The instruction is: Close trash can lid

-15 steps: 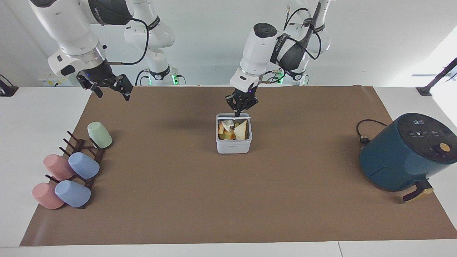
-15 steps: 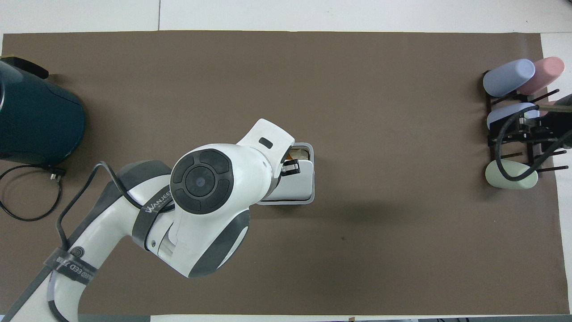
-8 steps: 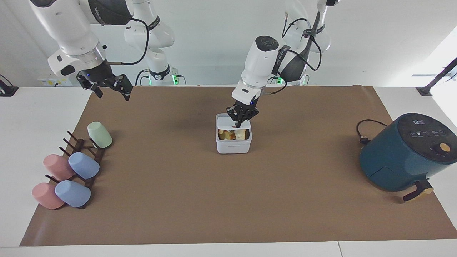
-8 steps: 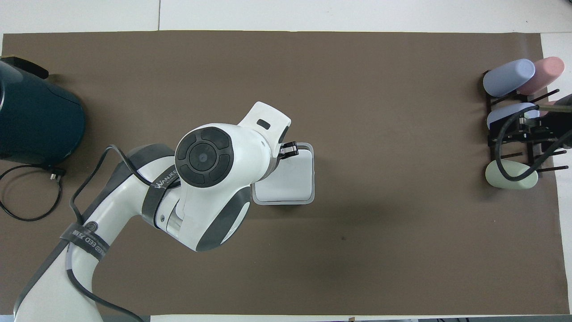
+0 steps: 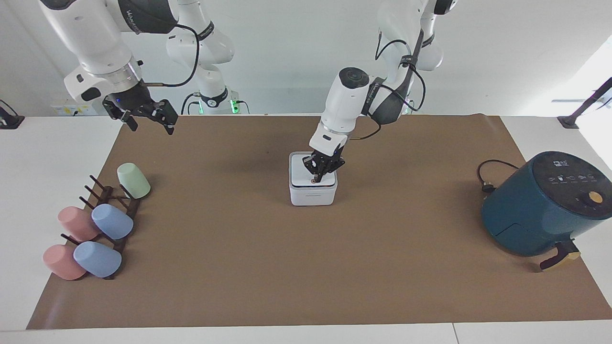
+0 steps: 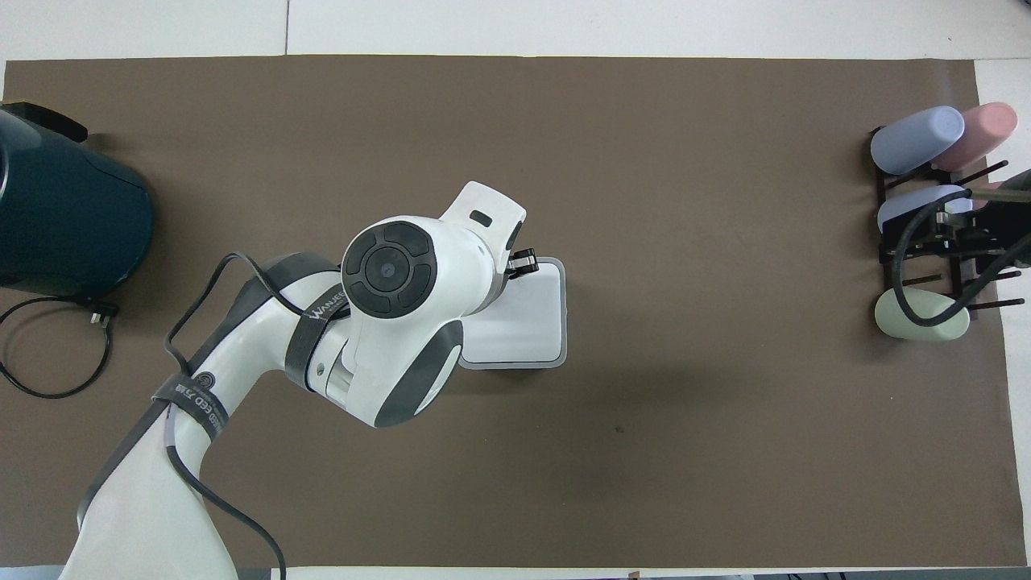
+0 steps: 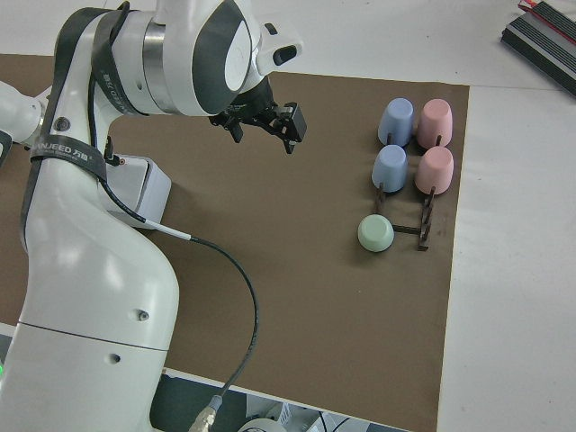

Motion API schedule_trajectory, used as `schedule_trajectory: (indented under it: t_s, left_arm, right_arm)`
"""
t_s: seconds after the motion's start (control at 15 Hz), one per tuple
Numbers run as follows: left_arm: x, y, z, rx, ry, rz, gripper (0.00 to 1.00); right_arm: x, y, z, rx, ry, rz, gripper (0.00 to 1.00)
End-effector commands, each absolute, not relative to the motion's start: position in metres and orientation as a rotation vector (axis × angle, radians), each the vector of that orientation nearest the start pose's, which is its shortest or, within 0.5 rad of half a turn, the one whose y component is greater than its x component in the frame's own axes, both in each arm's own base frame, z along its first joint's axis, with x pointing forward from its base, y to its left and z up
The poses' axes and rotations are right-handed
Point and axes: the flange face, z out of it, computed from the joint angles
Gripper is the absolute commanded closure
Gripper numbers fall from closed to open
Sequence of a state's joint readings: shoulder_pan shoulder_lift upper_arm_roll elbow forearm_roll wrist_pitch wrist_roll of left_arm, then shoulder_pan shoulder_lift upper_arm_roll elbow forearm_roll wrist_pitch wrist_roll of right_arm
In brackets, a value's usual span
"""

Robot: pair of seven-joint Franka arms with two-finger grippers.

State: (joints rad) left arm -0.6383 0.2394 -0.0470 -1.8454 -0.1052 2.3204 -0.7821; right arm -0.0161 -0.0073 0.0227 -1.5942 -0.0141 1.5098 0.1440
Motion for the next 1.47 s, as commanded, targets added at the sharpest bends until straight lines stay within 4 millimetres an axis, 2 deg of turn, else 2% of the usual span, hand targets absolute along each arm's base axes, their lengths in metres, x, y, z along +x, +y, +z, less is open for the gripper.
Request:
schedule_trajectory:
  t_s: [0.0, 0.4, 0.6, 0.73, 0.87, 1.0, 1.13, 1.2, 1.33, 1.4]
  left_arm:
    - [0.497, -0.403, 0.409, -3.365, -0.272, -0.194, 1.0]
    - [0.494, -0.408, 0.384, -3.342, -0.245, -0.176, 1.0]
    - [0.493, -0.407, 0.38, -3.335, -0.237, -0.17, 1.0]
    - [0.496, -0.406, 0.385, -3.335, -0.243, -0.17, 1.0]
    - [0.499, -0.399, 0.409, -3.332, -0.245, -0.166, 1.0]
    - [0.516, -0.377, 0.445, -3.31, -0.278, -0.125, 1.0]
    - [0.518, -0.37, 0.48, -3.3, -0.263, -0.1, 1.0]
    - [0.524, -0.357, 0.494, -3.293, -0.289, -0.098, 1.0]
    - [0.533, -0.316, 0.521, -3.286, -0.265, -0.101, 1.0]
    - [0.538, -0.288, 0.534, -3.277, -0.238, -0.095, 1.0]
  right_arm:
    - [0.541, -0.001, 0.614, -3.149, 0.194, 0.125, 0.0]
    - [0.54, -0.001, 0.614, -3.149, 0.194, 0.122, 0.0]
    - [0.541, -0.001, 0.614, -3.149, 0.194, 0.125, 0.0]
    - [0.54, -0.001, 0.614, -3.149, 0.194, 0.122, 0.0]
    - [0.54, -0.001, 0.614, -3.148, 0.194, 0.122, 0.0]
    - [0.54, -0.001, 0.614, -3.149, 0.194, 0.122, 0.0]
    - [0.54, -0.001, 0.614, -3.148, 0.194, 0.122, 0.0]
    - [0.54, -0.001, 0.614, -3.149, 0.194, 0.122, 0.0]
    - [0.541, -0.001, 0.614, -3.149, 0.194, 0.125, 0.0]
    - [0.54, -0.001, 0.614, -3.148, 0.194, 0.122, 0.0]
